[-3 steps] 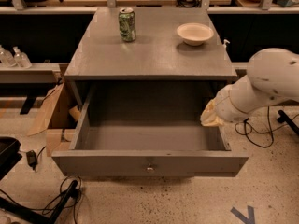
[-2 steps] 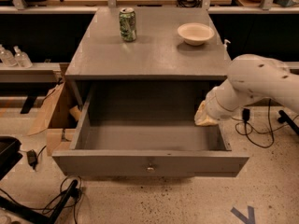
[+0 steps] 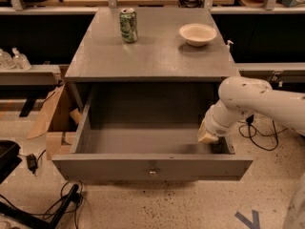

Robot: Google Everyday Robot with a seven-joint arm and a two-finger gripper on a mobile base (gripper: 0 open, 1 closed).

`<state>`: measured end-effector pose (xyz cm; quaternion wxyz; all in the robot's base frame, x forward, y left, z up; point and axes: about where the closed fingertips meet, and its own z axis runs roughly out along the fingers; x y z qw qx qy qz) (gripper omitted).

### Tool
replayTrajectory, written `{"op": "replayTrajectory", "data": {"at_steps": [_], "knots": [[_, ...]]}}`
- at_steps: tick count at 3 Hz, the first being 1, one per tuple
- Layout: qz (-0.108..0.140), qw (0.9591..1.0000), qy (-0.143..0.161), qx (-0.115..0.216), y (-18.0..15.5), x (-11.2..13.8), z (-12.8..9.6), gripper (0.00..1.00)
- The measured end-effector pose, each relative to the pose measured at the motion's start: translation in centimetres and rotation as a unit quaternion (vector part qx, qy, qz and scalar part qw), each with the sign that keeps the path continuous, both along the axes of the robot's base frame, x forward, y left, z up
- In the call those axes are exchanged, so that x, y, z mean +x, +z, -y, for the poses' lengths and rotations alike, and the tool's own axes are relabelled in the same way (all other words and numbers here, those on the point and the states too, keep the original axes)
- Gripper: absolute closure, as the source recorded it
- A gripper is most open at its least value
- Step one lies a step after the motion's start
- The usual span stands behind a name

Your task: Open top drawer

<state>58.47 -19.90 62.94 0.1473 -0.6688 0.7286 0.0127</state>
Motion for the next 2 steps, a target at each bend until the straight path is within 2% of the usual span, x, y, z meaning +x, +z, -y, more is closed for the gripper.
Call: {"op": "replayTrajectory", "data": {"at_steps": [1, 2], "knots": [[-0.042, 0.9989, -0.022, 0.002, -0.81, -7.3, -0.91, 1.0], [-0.045, 0.9988, -0.021, 0.001, -0.63, -7.85, -1.02, 1.0]]}}
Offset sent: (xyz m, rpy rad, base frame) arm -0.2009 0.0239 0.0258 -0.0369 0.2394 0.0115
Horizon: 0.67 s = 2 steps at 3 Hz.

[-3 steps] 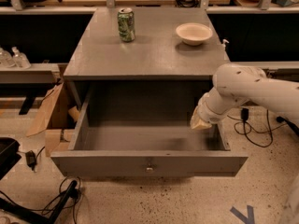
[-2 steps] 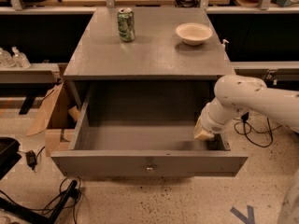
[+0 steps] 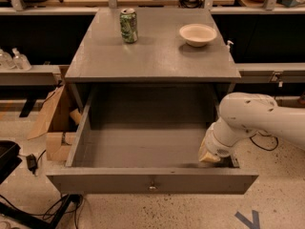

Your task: Open top drawer

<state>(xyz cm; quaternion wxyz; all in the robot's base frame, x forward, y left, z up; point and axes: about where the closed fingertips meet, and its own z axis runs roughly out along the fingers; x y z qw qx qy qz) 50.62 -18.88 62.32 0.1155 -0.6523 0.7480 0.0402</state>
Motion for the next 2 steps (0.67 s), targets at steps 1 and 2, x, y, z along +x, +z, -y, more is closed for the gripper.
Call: {"op": "replayTrajectory", "data": {"at_steps": [1, 2], "knots": [[-0.002, 0.9998, 0.016, -0.013, 2.3, -2.5, -0.6, 1.0], [0.024, 0.9968, 0.061, -0.046, 8.4, -5.6, -0.5, 1.0]]}}
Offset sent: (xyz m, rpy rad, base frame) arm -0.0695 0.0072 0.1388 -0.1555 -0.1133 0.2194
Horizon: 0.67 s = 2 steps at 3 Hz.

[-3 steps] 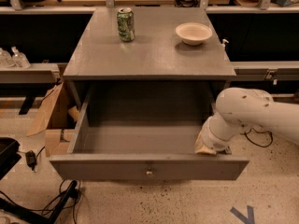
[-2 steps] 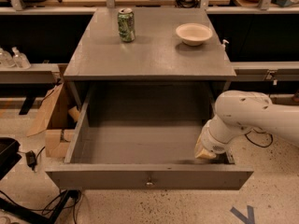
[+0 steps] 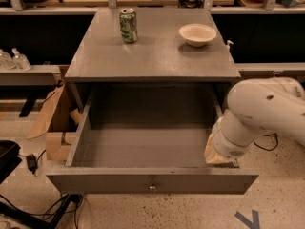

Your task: Open top drawer

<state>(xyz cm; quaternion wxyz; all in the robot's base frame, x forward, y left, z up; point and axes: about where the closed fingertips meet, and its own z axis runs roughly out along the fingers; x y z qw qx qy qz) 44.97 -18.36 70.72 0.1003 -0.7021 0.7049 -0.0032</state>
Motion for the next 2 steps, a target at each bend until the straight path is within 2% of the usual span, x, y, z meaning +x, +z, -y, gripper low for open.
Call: {"op": "replayTrajectory", "data": {"at_steps": [1, 2], "knots": [[0.034, 0.9992, 0.02, 0.0, 3.1, 0.8, 1.0, 1.0], [0.071, 0.9969, 0.019, 0.028, 5.2, 4.0, 3.7, 1.0]]}}
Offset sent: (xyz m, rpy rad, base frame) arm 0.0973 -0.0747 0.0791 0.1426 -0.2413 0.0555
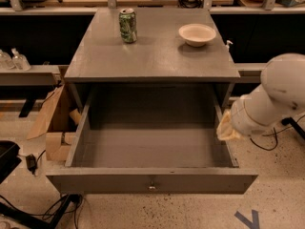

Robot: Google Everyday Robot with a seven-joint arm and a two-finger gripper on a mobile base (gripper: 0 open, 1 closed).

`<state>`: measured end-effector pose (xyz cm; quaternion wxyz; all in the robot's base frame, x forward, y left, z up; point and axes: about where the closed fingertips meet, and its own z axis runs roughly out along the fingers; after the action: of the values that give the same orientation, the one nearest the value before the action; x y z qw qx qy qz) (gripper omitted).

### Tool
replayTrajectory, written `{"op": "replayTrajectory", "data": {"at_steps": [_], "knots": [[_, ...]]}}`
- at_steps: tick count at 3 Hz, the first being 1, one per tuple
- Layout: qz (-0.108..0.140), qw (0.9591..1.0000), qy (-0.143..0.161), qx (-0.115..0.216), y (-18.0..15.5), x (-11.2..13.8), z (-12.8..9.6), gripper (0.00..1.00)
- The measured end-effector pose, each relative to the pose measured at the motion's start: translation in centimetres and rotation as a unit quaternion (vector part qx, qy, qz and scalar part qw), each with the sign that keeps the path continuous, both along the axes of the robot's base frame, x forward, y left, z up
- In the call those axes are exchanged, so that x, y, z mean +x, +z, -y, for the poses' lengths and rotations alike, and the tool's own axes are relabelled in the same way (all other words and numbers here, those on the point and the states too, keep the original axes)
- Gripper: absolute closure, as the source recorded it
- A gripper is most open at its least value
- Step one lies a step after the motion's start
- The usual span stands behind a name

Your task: Open top drawer

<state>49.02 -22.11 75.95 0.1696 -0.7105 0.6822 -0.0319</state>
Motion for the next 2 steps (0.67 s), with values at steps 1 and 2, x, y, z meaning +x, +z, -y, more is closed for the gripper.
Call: {"op": "replayTrajectory", "data": {"at_steps": [1, 2], "knots": [[0.025, 0.9989, -0.012, 0.038, 1.2, 3.0, 3.4, 1.0], [0.05, 0.995, -0.034, 0.08, 2.7, 5.4, 6.8, 0.97]]}}
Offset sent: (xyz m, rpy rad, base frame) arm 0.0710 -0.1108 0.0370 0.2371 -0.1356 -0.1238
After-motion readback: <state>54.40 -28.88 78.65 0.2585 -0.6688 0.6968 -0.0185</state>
